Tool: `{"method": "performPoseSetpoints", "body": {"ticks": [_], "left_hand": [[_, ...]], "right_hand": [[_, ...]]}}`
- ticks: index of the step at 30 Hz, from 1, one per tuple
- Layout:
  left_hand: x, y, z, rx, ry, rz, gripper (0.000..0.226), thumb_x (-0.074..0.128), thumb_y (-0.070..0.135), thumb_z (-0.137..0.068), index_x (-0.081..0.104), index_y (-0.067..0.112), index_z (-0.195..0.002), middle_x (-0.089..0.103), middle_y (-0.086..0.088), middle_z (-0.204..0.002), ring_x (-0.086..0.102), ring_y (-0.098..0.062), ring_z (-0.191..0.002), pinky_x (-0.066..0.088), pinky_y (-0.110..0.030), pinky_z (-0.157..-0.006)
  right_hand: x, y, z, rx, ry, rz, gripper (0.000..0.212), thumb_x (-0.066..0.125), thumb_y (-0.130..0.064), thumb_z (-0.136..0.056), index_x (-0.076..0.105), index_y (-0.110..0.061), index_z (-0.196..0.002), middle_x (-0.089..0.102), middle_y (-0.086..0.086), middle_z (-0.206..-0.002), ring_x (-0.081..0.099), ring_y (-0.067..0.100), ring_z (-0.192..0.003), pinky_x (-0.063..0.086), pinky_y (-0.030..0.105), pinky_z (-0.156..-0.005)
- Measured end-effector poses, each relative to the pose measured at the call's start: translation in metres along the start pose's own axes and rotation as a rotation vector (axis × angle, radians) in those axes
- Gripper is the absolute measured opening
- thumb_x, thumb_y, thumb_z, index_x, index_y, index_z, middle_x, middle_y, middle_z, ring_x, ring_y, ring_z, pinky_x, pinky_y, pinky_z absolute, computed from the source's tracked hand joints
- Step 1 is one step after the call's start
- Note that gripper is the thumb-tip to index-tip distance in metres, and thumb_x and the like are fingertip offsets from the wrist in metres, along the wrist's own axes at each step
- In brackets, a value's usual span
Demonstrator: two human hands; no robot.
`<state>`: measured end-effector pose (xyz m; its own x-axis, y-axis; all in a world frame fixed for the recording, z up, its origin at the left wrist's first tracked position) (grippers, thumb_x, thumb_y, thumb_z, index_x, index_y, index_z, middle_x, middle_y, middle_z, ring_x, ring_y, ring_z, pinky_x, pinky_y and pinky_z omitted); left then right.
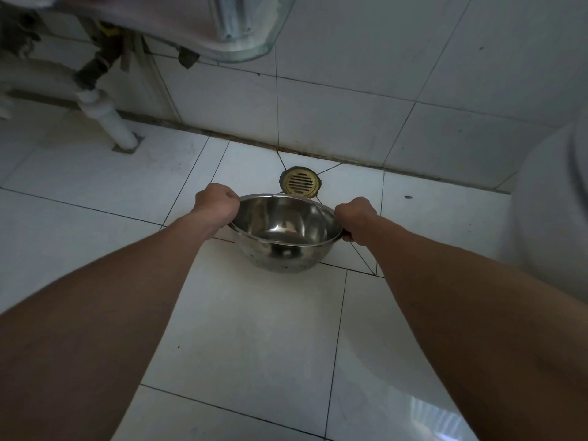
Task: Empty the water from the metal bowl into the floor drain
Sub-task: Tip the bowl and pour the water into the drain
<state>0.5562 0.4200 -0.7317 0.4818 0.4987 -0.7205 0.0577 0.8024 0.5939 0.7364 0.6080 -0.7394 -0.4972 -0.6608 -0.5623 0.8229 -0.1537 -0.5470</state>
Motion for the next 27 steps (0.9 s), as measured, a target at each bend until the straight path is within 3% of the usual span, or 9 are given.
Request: {"method": "performPoseSetpoints", "body": {"ticks": [2,9,11,14,17,19,22,25,27], "left_hand": [[-0.001,0.0,0.0,-0.002,0.002,0.013,0.036,0.043,0.003,-0.089,0.076,0.013,-0.1,0.062,-0.008,-0.104,0.057,-0.024,-0.081,0.056,-0.033,-0.075],[-0.001,0.0,-0.004,-0.051,0.015,0.088,0.029,0.05,0.011,-0.091,0.076,0.009,-0.103,0.069,-0.012,-0.11,0.057,-0.021,-0.072,0.06,-0.044,-0.084],[-0.002,0.001,-0.004,-0.071,0.006,0.119,0.027,0.053,0.013,-0.089,0.077,0.009,-0.102,0.071,-0.013,-0.108,0.06,-0.025,-0.076,0.06,-0.042,-0.079],[-0.002,0.001,-0.004,-0.101,-0.011,0.182,0.018,0.063,0.016,-0.084,0.076,0.008,-0.095,0.071,-0.012,-0.1,0.061,-0.026,-0.075,0.053,-0.03,-0.058],[-0.003,0.001,-0.004,-0.127,-0.025,0.229,0.017,0.067,0.017,-0.08,0.075,0.007,-0.092,0.071,-0.011,-0.094,0.058,-0.022,-0.069,0.047,-0.026,-0.053],[-0.004,0.0,-0.004,-0.144,-0.019,0.252,0.019,0.068,0.016,-0.077,0.075,0.005,-0.092,0.07,-0.01,-0.089,0.059,-0.022,-0.068,0.048,-0.026,-0.054],[-0.005,-0.001,-0.005,-0.155,-0.021,0.275,0.022,0.068,0.014,-0.075,0.074,0.002,-0.092,0.069,-0.009,-0.083,0.059,-0.022,-0.068,0.051,-0.027,-0.058],[-0.006,-0.002,-0.004,-0.152,-0.038,0.311,0.023,0.067,0.011,-0.074,0.075,0.0,-0.092,0.069,-0.01,-0.082,0.06,-0.023,-0.069,0.051,-0.029,-0.059],[-0.008,-0.002,-0.005,-0.145,-0.034,0.336,0.021,0.067,0.009,-0.075,0.076,0.002,-0.092,0.069,-0.008,-0.079,0.061,-0.022,-0.067,0.052,-0.027,-0.056]], "right_hand": [[0.0,-0.001,-0.001,-0.005,0.008,-0.017,0.025,0.055,-0.011,-0.095,0.05,-0.005,-0.071,0.055,0.012,-0.071,0.055,0.022,-0.057,0.043,0.027,-0.044],[-0.002,0.0,-0.005,-0.007,0.026,-0.077,0.025,0.055,-0.012,-0.095,0.05,-0.006,-0.071,0.054,0.01,-0.071,0.055,0.021,-0.058,0.049,0.027,-0.051],[-0.003,0.0,-0.006,-0.01,0.037,-0.096,0.025,0.055,-0.012,-0.094,0.05,-0.006,-0.07,0.054,0.01,-0.071,0.055,0.021,-0.059,0.051,0.028,-0.053],[-0.005,-0.001,-0.005,-0.014,0.063,-0.117,0.023,0.056,-0.011,-0.091,0.049,-0.006,-0.069,0.055,0.011,-0.071,0.056,0.022,-0.061,0.052,0.029,-0.053],[-0.007,-0.003,-0.002,-0.015,0.086,-0.152,0.021,0.056,-0.011,-0.088,0.05,-0.005,-0.069,0.055,0.011,-0.072,0.056,0.022,-0.06,0.052,0.03,-0.052],[-0.009,-0.003,0.0,-0.013,0.083,-0.174,0.016,0.055,-0.012,-0.088,0.058,0.0,-0.078,0.061,0.013,-0.079,0.058,0.023,-0.062,0.048,0.028,-0.047],[-0.011,-0.004,-0.001,-0.01,0.057,-0.204,0.025,0.053,-0.011,-0.092,0.068,0.005,-0.102,0.07,0.018,-0.097,0.063,0.027,-0.07,0.048,0.027,-0.047],[-0.011,-0.004,-0.004,-0.015,0.036,-0.195,0.024,0.056,-0.009,-0.095,0.069,0.006,-0.109,0.07,0.021,-0.103,0.063,0.026,-0.076,0.052,0.027,-0.052],[-0.01,-0.003,-0.005,-0.017,0.017,-0.191,0.023,0.061,-0.007,-0.093,0.069,0.006,-0.109,0.067,0.019,-0.096,0.062,0.026,-0.078,0.057,0.031,-0.062]]}}
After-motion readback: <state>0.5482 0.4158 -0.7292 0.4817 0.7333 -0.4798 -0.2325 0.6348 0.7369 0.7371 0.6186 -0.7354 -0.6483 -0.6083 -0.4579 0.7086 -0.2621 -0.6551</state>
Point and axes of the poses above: each hand's wrist, its own z-axis away from the middle knuckle, its own x-axis out of the palm, y = z × x, the point moved 2 cm from there along -z, towards the middle knuckle
